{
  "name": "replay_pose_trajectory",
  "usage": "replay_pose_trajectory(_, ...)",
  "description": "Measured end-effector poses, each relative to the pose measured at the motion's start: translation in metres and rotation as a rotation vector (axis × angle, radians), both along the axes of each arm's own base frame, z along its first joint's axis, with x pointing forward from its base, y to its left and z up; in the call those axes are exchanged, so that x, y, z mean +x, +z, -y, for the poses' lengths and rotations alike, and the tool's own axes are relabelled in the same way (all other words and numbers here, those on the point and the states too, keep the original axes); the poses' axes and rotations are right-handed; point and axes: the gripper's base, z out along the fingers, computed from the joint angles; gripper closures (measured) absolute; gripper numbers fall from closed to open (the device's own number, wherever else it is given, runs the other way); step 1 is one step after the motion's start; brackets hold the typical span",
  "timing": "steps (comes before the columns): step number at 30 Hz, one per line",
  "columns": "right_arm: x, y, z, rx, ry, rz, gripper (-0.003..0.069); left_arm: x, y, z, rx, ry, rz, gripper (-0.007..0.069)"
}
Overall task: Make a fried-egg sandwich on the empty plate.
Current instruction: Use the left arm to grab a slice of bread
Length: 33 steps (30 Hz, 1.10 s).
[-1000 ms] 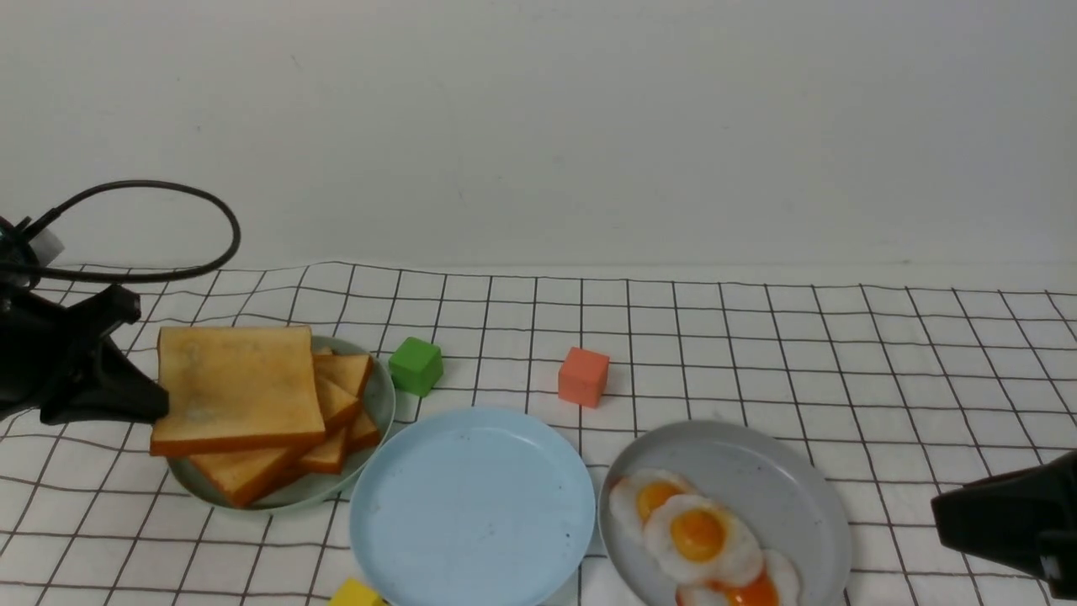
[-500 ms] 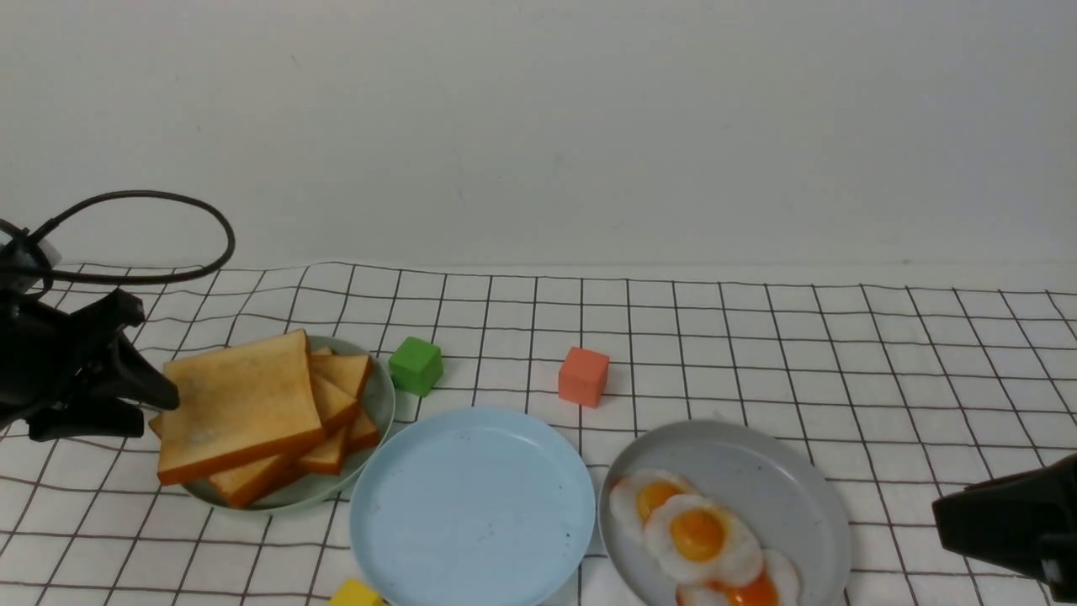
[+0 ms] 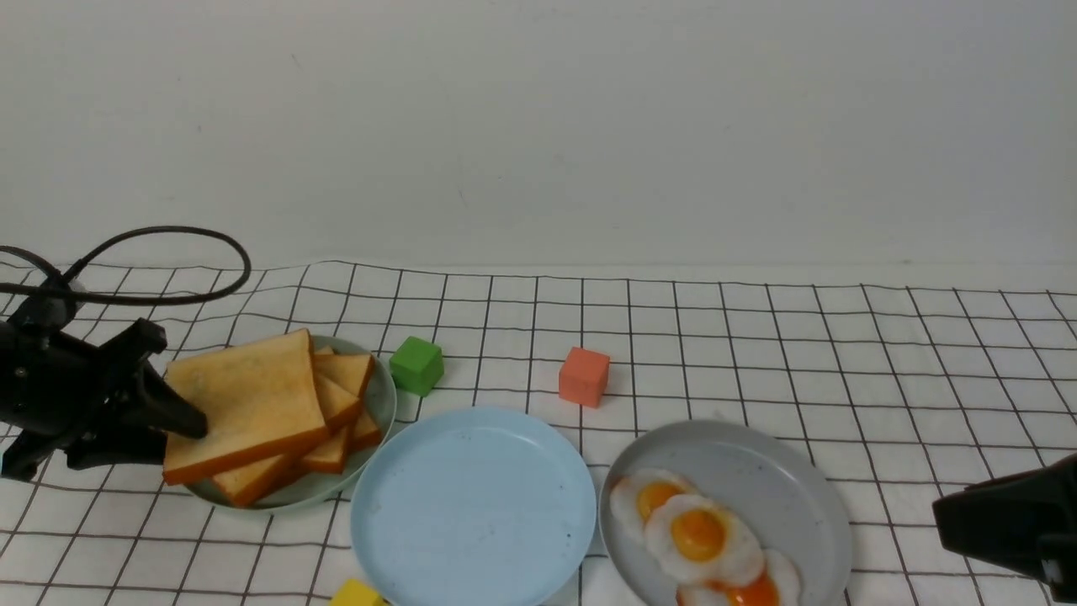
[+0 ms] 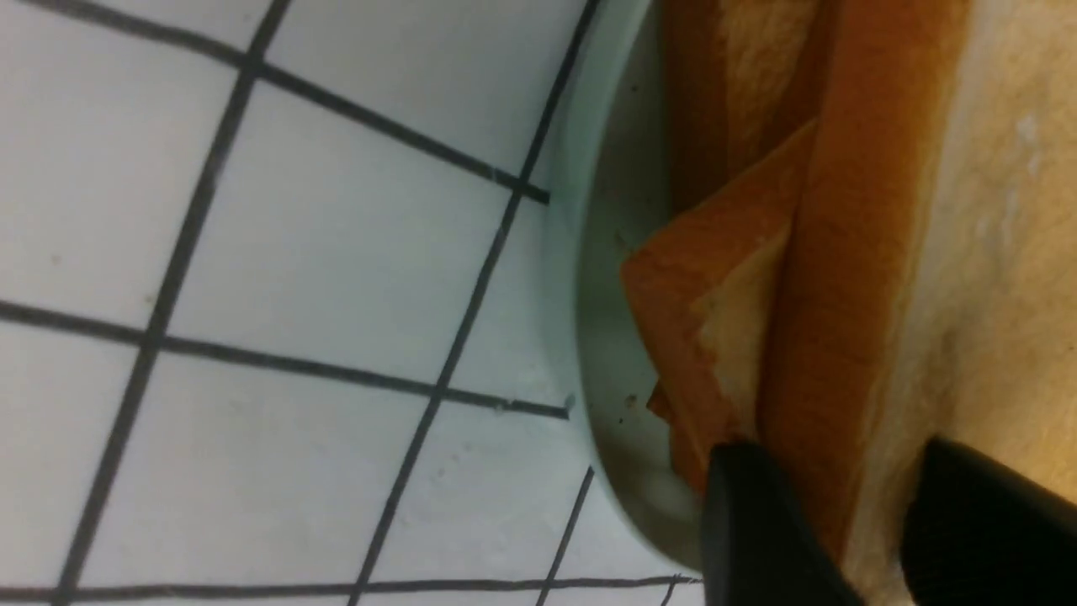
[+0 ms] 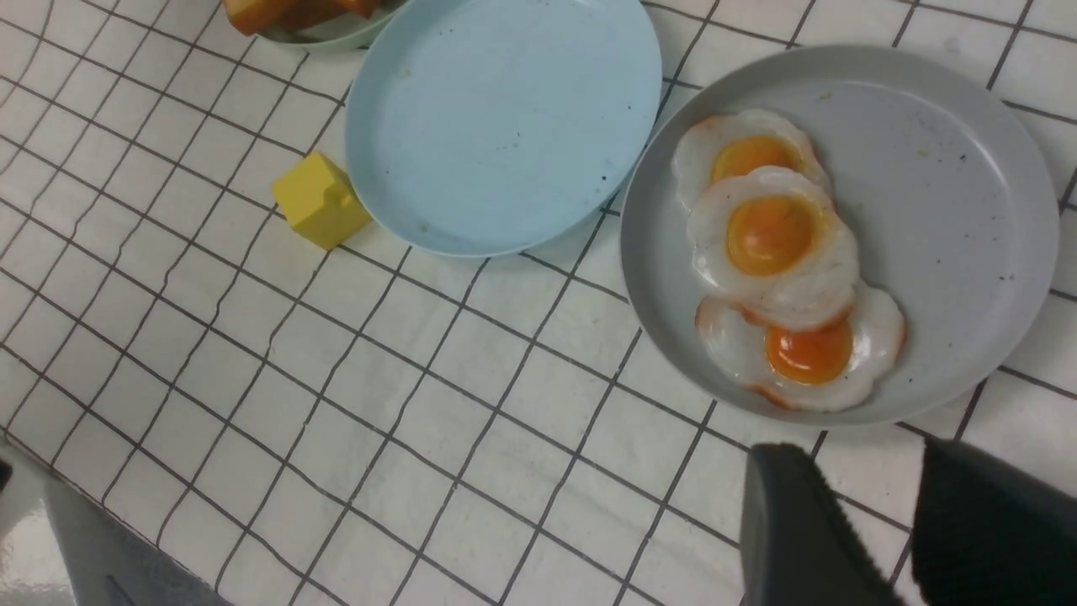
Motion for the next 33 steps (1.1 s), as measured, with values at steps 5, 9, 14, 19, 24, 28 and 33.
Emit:
replay_pose_trajectory(5,0.000,0.000,0.000,-0.002,0.002,-0.005,0.0418,-0.001,-0.001,-0.001,0.004,0.020,-0.026,0.0495)
replay_pose_trajectory(9,-0.002,-0.001,0.000,-0.007,0.011,-0.021,0.0418,-0.003,0.006,-0.001,0.016,0.021,-0.020,0.0495)
replay_pose_trajectory(14,-0.003,-0.002,0.000,-0.012,0.019,-0.036,0.0418,-0.012,0.041,0.002,0.056,0.009,0.066,0.0495)
replay_pose_trajectory(19,-0.004,-0.003,0.000,-0.014,0.023,-0.043,0.0418,-0.025,0.080,0.011,0.054,-0.023,0.176,0.0507)
replay_pose_trajectory(24,-0.005,-0.003,0.000,-0.017,0.028,-0.053,0.0418,-0.028,0.087,0.012,0.057,-0.034,0.197,0.0512)
replay_pose_trajectory(28,-0.006,-0.004,0.000,-0.023,0.036,-0.069,0.0418,-0.021,0.070,0.011,0.041,-0.034,0.150,0.0512)
replay_pose_trajectory(33,-0.007,-0.005,0.000,-0.025,0.040,-0.075,0.0418,-0.011,0.044,0.020,0.030,-0.075,0.084,0.0513)
